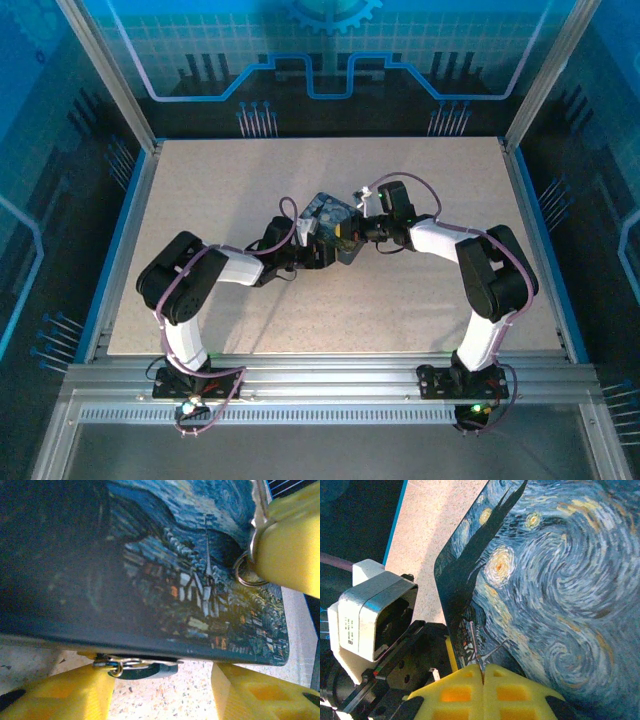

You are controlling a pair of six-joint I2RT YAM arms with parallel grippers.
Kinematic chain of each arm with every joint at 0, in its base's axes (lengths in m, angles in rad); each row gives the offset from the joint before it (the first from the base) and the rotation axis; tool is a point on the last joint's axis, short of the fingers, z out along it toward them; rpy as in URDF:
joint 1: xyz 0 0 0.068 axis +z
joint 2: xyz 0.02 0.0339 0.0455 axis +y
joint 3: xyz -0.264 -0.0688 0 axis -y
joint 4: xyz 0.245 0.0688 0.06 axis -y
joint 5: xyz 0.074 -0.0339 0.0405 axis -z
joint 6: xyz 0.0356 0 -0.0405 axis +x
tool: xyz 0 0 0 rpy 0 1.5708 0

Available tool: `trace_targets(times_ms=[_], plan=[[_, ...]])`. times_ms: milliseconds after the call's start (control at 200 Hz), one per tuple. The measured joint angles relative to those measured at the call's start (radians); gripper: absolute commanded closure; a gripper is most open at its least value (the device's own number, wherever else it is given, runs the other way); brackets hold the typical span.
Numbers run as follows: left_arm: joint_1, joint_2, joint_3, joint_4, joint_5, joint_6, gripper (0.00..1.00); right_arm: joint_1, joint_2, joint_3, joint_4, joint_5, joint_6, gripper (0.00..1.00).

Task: Unlock a padlock with a key

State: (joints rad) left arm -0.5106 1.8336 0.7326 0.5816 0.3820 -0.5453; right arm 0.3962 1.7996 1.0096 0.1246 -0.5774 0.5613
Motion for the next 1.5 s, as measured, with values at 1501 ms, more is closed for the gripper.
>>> trace_targets(times_ms=[1501], plan=[[0.005,0.048,-0.032,0.154,-0.046,-0.220,0.51,-0.004,0.000,-0.015,0.034,0.000,0.007,0.97]])
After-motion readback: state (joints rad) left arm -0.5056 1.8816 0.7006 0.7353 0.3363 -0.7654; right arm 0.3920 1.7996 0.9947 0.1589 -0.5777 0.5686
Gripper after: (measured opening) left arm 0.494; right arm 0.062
